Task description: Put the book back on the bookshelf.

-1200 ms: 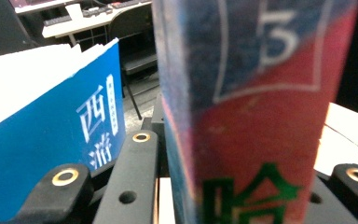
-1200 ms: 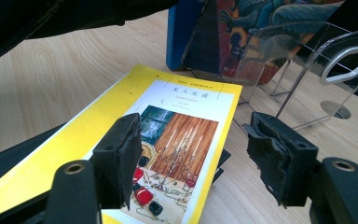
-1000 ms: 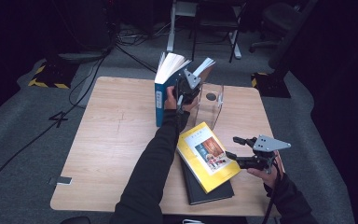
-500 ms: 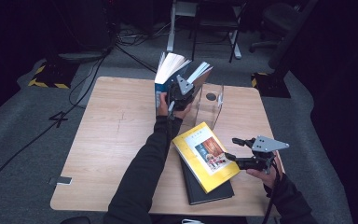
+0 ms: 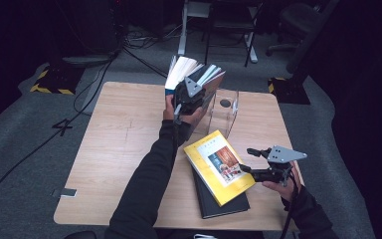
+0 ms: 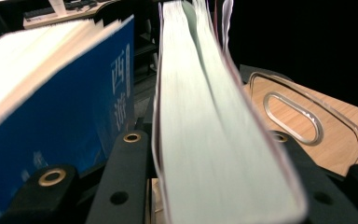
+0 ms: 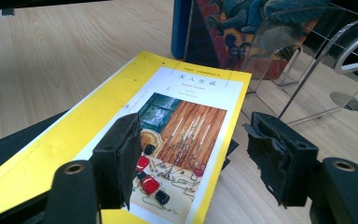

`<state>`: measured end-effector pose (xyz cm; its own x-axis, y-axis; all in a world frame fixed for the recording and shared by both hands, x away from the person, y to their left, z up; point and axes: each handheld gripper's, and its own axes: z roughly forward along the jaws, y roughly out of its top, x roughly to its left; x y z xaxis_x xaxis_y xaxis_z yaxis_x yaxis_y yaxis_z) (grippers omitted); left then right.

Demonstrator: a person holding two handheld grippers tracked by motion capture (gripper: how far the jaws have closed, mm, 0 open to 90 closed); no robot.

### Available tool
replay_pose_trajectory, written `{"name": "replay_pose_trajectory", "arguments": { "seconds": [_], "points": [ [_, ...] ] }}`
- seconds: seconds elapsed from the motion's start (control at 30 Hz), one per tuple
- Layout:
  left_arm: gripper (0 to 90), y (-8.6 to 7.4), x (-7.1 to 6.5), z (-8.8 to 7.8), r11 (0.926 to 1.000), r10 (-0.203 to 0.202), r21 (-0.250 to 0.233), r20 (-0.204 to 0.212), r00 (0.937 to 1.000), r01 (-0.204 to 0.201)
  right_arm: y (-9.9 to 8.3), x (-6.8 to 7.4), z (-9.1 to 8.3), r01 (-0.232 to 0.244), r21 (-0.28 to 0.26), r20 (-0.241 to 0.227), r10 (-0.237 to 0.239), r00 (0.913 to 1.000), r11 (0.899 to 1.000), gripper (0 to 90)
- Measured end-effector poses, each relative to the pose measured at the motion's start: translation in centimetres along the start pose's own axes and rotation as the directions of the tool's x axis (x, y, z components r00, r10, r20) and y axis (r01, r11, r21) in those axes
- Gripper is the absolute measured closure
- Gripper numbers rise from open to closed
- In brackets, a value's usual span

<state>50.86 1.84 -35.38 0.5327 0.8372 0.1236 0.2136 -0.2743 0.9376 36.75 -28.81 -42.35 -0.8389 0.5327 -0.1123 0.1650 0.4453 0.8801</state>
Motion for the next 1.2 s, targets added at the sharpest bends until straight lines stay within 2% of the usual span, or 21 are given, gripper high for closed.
{"name": "replay_pose_trajectory", "arguments": {
  "seconds": [0.13, 0.23, 0.3, 0.43, 0.87, 0.9, 1.2],
  "points": [
    [69.9, 0.3, 0.1, 0.1, 0.9998, 0.009, 0.018, 0.014, 0.9999, -0.009, 0.0, 0.1, 0.1, 0.001, 0.011, -0.004, -0.001, 1.0000, 1.000, 35.7],
    [72.5, 0.4, 0.0, 0.2, 0.9997, -0.014, 0.022, 0.024, 0.9996, 0.014, 0.0, 0.1, 0.2, 0.007, 0.015, -0.010, -0.007, 0.9999, 1.000, 35.7],
    [73.1, 0.5, -0.2, 0.3, 0.9998, 0.003, 0.017, 0.019, 0.9998, -0.003, 0.0, 0.2, 0.2, 0.008, 0.019, -0.012, -0.008, 0.9999, 1.000, 35.7],
    [73.5, 0.6, -0.7, 0.8, 0.9999, 0.003, -0.011, -0.017, 0.9999, -0.003, 0.0, 0.2, 0.3, 0.012, 0.022, -0.014, -0.012, 0.9998, 1.000, 35.8],
    [73.5, 2.0, -1.3, 2.8, 0.9997, 0.020, -0.013, -0.081, 0.9965, -0.021, 0.1, 0.1, 0.1, 0.013, 0.011, -0.017, -0.013, 0.9998, 1.000, 35.8],
    [73.4, 1.9, -1.3, 2.9, 0.9998, 0.014, -0.014, -0.097, 0.9952, -0.015, 0.1, 0.2, 0.1, 0.014, 0.011, -0.017, -0.014, 0.9998, 1.000, 35.8],
    [72.8, 1.2, -0.7, 2.6, 0.9994, -0.026, -0.025, -0.111, 0.9935, 0.024, 0.1, 0.2, 0.1, 0.015, 0.014, -0.015, -0.015, 0.9998, 1.000, 35.8]
  ]
}}
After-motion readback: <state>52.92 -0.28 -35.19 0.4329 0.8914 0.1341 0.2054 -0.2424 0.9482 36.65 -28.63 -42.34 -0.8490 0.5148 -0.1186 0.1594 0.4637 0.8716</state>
